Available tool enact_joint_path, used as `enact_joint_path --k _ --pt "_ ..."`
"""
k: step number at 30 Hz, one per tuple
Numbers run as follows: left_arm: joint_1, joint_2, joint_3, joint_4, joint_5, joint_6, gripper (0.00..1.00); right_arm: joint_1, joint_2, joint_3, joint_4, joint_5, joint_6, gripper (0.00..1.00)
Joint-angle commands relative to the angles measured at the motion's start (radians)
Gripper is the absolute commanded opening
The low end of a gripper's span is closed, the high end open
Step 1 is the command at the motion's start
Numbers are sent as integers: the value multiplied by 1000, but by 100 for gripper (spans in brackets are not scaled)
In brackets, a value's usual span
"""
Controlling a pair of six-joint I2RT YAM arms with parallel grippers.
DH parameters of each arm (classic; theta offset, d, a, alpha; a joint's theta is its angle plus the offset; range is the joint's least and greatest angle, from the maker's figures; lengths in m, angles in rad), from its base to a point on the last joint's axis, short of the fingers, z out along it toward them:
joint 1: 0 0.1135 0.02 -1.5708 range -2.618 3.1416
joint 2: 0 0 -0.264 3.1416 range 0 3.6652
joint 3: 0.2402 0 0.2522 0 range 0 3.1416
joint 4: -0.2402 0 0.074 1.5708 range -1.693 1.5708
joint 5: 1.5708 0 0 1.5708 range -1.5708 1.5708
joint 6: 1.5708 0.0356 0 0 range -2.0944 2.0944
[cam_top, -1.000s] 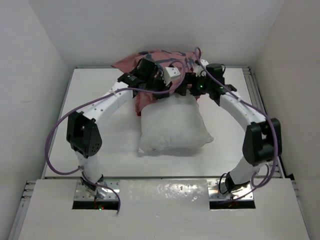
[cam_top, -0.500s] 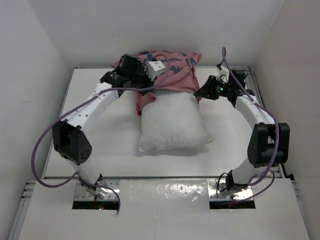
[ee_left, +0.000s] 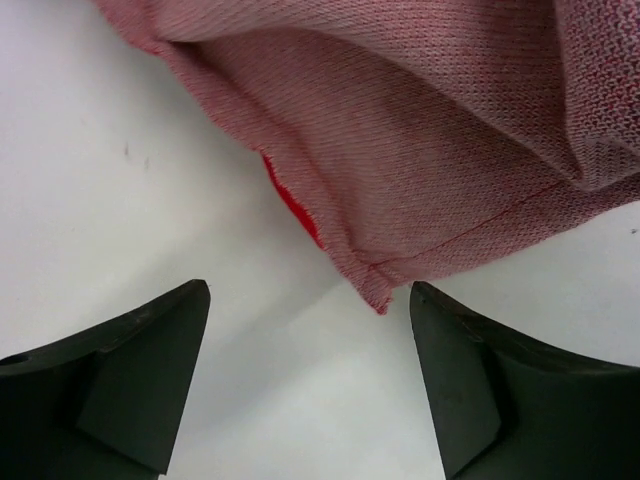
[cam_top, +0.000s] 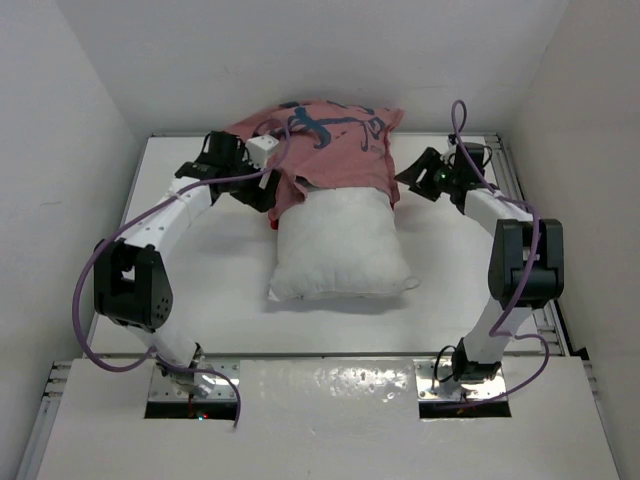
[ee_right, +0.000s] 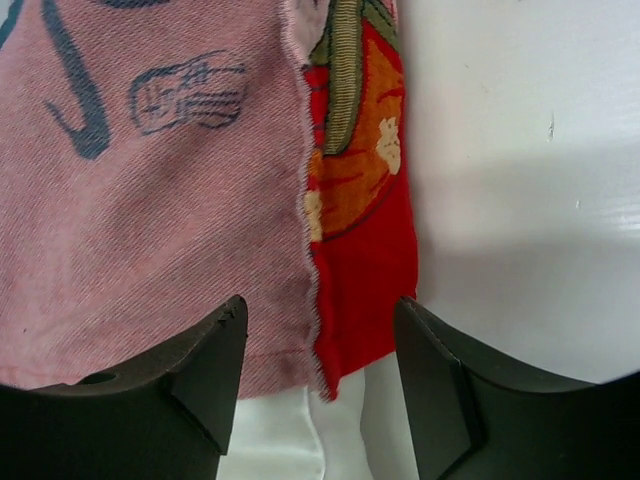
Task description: Put the pillow into the pillowcase
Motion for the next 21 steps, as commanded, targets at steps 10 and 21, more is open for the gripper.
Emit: enact_joint_path --k 10,21 --pt "21 -75 -168 89 94 53 62 65 35 -48 96 2 -3 43" --pt "30 12 -187 235 44 4 70 71 79 -54 69 -12 -33 29"
